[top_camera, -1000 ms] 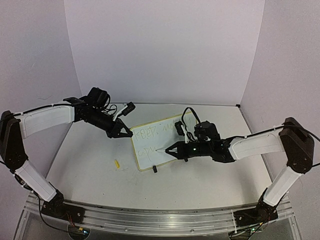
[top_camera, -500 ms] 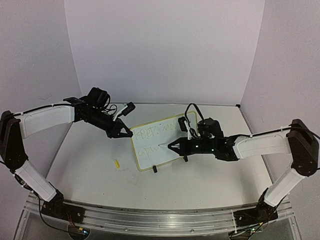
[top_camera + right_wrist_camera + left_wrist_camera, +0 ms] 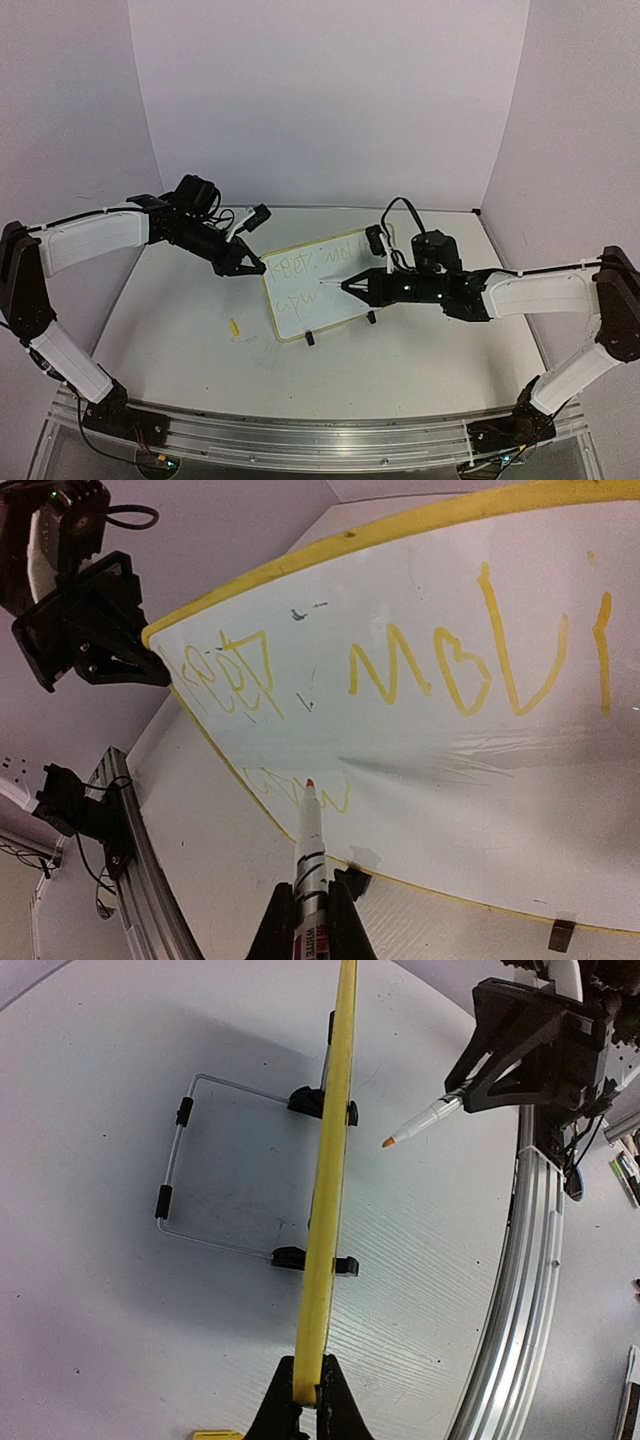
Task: Write a sentence on the whiteboard
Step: Write on the whiteboard with the whiteboard marker without the cap.
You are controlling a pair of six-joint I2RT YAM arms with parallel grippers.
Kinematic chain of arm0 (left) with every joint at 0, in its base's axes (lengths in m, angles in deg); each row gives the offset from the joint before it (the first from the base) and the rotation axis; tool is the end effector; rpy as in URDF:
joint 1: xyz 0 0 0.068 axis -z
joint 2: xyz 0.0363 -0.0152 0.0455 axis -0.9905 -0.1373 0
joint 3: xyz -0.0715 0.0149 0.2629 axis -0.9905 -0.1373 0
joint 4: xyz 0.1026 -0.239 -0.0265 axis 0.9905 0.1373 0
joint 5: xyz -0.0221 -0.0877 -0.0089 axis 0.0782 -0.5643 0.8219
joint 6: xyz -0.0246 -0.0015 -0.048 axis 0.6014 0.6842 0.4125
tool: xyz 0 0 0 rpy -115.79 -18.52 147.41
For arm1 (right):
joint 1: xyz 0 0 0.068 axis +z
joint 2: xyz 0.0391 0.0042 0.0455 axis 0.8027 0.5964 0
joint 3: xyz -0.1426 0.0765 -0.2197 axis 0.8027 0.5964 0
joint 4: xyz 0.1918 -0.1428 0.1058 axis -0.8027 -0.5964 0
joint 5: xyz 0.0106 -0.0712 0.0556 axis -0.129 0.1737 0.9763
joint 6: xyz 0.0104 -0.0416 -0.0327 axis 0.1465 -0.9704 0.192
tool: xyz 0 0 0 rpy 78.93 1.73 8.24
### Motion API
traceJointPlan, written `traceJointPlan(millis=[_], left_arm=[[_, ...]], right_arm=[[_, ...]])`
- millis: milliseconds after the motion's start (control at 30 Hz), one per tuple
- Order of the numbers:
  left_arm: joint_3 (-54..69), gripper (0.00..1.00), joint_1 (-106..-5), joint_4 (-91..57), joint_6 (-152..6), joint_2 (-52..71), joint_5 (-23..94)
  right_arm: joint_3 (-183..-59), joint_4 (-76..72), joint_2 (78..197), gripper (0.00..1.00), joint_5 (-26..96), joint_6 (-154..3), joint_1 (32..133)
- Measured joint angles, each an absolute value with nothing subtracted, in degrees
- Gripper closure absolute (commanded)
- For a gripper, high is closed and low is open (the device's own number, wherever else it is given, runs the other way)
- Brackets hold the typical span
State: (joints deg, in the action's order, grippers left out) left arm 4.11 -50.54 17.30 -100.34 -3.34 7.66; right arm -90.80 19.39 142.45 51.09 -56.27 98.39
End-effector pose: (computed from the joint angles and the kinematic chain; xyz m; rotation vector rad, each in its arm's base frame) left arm 0.2670 -0.1886 0.2740 1.2171 2.1054 -0.8949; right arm 0.2217 0.2416 0.2270 -0.6376 1.9857 1.1950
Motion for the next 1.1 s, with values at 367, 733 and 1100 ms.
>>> traceJointPlan(millis=[367,733,1100], left_arm=[[4.1,1.00,-50.5,17.3,-100.3,-3.3,7.7],[4.1,1.00,-50.5,17.3,-100.3,-3.3,7.7],[4.1,1.00,-50.5,17.3,-100.3,-3.3,7.7]], right_arm=[[-88.7,21.3,144.0,1.00,59.0,-56.7,94.7],[-88.8,21.7,146.6,1.00,59.7,-56.6,93.3],[-90.3,22.3,148.5,1.00,59.5,-56.3,92.8]])
